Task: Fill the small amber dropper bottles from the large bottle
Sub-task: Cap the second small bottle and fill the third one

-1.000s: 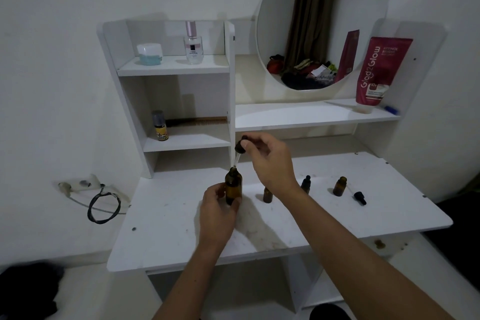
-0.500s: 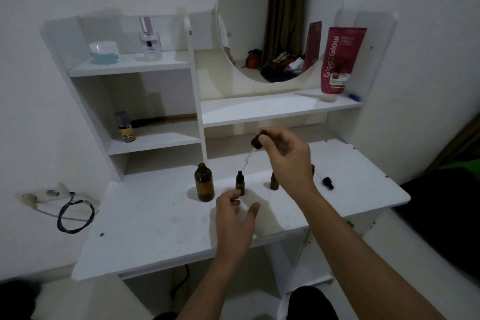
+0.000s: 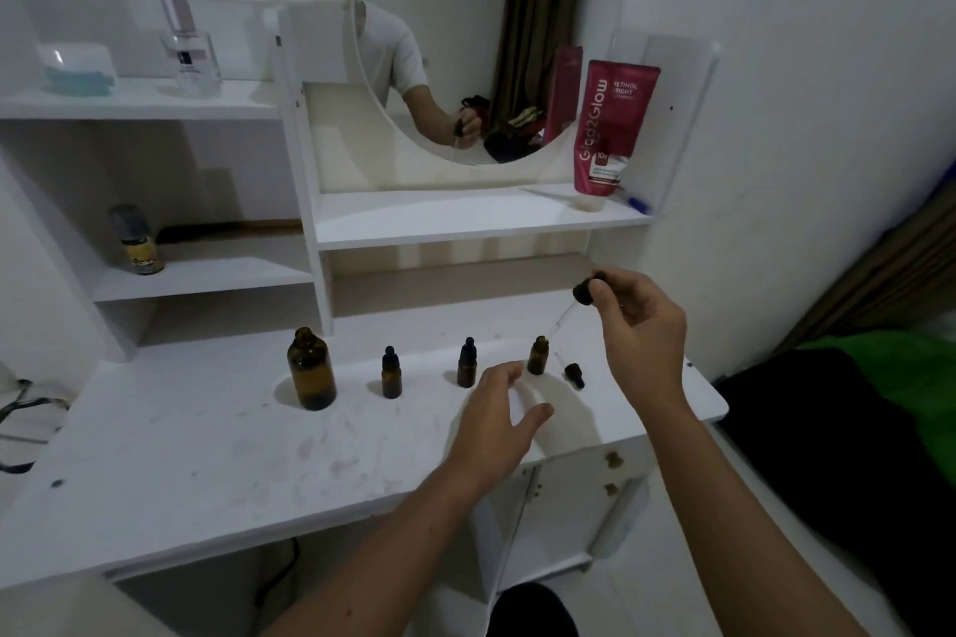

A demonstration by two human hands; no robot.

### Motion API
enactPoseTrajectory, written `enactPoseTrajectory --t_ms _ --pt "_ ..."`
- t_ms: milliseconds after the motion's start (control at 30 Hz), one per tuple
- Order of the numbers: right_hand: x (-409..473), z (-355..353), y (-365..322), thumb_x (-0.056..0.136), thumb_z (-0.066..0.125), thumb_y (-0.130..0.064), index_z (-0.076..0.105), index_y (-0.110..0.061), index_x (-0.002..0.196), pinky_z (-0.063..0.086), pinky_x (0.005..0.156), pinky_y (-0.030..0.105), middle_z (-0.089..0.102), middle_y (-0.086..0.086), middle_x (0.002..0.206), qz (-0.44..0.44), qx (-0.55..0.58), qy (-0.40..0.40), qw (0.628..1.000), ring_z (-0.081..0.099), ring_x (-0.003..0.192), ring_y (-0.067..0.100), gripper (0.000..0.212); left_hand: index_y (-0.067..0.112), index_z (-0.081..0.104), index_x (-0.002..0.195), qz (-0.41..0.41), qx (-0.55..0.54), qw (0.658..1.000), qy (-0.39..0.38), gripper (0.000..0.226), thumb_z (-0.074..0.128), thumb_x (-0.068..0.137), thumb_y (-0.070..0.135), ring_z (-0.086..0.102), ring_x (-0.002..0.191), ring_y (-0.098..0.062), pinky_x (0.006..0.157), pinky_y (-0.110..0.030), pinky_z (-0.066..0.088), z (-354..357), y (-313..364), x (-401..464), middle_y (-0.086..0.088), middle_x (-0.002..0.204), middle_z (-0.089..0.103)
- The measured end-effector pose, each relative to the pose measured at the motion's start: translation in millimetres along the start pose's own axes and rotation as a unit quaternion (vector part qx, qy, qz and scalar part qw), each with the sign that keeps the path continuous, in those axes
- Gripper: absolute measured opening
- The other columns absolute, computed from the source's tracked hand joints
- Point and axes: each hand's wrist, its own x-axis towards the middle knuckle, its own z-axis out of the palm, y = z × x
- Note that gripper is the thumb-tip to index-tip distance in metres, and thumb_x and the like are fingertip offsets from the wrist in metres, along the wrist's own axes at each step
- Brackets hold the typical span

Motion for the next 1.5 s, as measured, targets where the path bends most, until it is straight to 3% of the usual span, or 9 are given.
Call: enactPoseTrajectory --t_ms 133,333,667,833,1033,1300,1500 --pt "5 -1 13 0.101 0.072 -0.019 0.077 -0.023 0.111 0.063 0.096 0.037 0.081 -0.008 0.099 0.004 -0.004 -0.002 1.000 0.078 0.100 0.012 0.012 0.020 0.037 0.153 -0.012 0.045 0.999 0.013 0.070 0.071 0.094 0.039 0.044 0.140 -0.012 0.114 -0.030 0.040 11 1 18 0.006 0.155 0.043" --pt "6 8 24 0.100 0.072 -0.017 0.078 -0.017 0.113 0.061 0.098 0.041 0.081 -0.004 0.103 0.010 -0.001 -0.001 1.000 0.077 0.102 0.013 0.014 0.019 0.042 0.151 -0.013 0.059 0.998 0.036 0.062 0.068 0.097 0.036 0.049 0.135 -0.015 0.111 -0.033 0.043 19 6 37 0.004 0.150 0.049" --pt "9 13 33 0.100 0.073 -0.016 0.077 -0.020 0.111 0.060 0.091 0.024 0.080 -0.007 0.100 -0.022 -0.023 -0.040 0.999 0.078 0.100 0.013 0.013 0.020 0.057 0.136 -0.002 0.043 0.997 0.065 0.043 0.070 0.097 0.031 0.058 0.117 -0.011 0.106 -0.037 0.048 25 1 55 0.006 0.130 0.061" --pt "6 20 39 0.099 0.073 -0.011 0.078 -0.014 0.107 0.059 0.089 0.022 0.080 -0.007 0.094 -0.006 -0.045 -0.078 0.996 0.078 0.094 0.010 0.010 0.024 0.063 0.125 0.024 0.080 0.995 0.064 0.026 0.064 0.099 0.024 0.056 0.114 -0.012 0.102 -0.037 0.049 28 -3 58 0.010 0.117 0.064" --pt "3 25 39 0.096 0.075 -0.009 0.080 -0.018 0.092 0.060 0.088 0.026 0.081 -0.008 0.085 0.020 -0.064 -0.073 0.995 0.078 0.088 0.008 0.011 0.022 0.063 0.124 0.032 0.094 0.993 0.065 0.025 0.063 0.099 0.018 0.055 0.113 -0.013 0.101 -0.035 0.048 27 -5 58 0.008 0.116 0.065" --pt "4 26 38 0.099 0.072 -0.012 0.078 -0.017 0.104 0.060 0.089 0.023 0.081 -0.009 0.086 0.032 -0.066 -0.098 0.993 0.078 0.088 0.006 0.010 0.022 0.063 0.125 0.026 0.082 0.995 0.059 0.026 0.063 0.099 0.020 0.055 0.114 -0.011 0.101 -0.034 0.049 27 -6 57 0.009 0.117 0.065" --pt "3 25 37 0.096 0.074 -0.007 0.080 -0.018 0.093 0.059 0.086 0.018 0.080 -0.009 0.086 0.013 -0.090 -0.072 0.993 0.077 0.087 0.006 0.013 0.022 0.062 0.126 0.033 0.087 0.994 0.063 0.027 0.063 0.099 0.019 0.055 0.113 -0.012 0.100 -0.033 0.048 26 -4 57 0.008 0.117 0.065"
